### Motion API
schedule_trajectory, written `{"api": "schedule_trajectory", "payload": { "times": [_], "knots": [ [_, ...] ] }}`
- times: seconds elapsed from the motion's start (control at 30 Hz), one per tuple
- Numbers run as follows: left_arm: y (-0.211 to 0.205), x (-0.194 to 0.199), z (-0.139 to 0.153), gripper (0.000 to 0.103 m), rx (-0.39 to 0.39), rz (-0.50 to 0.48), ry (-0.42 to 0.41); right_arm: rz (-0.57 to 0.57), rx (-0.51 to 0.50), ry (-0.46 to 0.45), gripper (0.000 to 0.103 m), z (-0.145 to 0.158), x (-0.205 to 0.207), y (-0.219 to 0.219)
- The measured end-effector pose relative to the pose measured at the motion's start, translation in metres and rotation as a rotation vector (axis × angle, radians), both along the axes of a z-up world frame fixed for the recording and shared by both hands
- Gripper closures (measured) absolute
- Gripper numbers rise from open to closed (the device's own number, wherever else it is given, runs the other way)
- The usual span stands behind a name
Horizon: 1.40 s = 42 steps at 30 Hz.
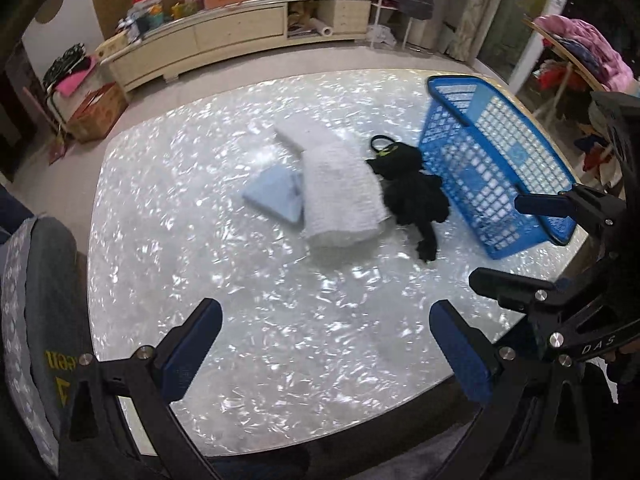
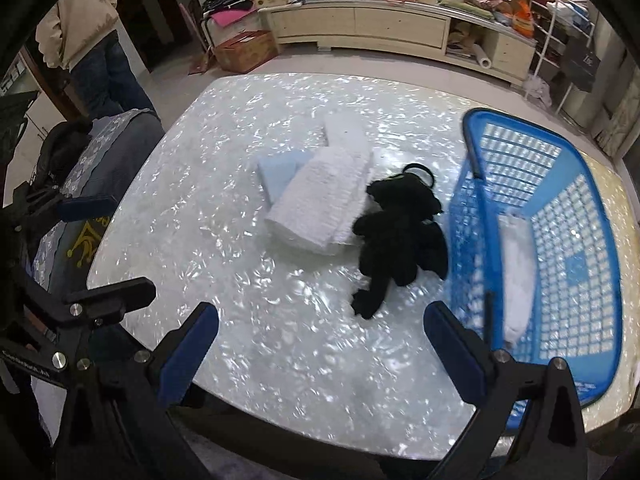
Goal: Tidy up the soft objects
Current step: 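Move the right gripper to the white waffle towel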
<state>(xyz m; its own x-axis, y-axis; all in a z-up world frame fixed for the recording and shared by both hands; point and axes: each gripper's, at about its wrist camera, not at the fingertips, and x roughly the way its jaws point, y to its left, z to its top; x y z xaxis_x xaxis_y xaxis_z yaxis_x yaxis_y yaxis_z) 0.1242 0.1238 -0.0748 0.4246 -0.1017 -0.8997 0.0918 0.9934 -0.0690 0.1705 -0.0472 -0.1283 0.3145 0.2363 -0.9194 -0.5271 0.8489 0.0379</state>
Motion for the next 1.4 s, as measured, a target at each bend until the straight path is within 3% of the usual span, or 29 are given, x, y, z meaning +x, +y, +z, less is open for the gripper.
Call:
{"api": "schedule_trajectory", "payload": {
  "times": [0.4, 0.83, 1.27, 1.4],
  "knots": [
    [0.048, 0.019, -0.038, 0.000, -0.031, 0.068, 0.069, 0.057, -0.019, 0.051, 0.000, -0.033, 0.033, 0.047],
    [0.085, 0.056, -0.079, 0.000, -0.046, 0.117, 0.107, 0.029, -0.058, 0.107, 0.000, -0.079, 0.079, 0.079],
    [0.112, 0.086, -0.115, 0.000, -0.052, 0.127, 0.132, 0.024, -0.193, 0.099, 0.000, -0.127, 0.103, 0.105],
    [0.113, 0.089, -0.119, 0.000, -0.062, 0.126, 0.128, 0.012, -0.197, 0.111, 0.006, -0.138, 0.106, 0.106]
  ]
}}
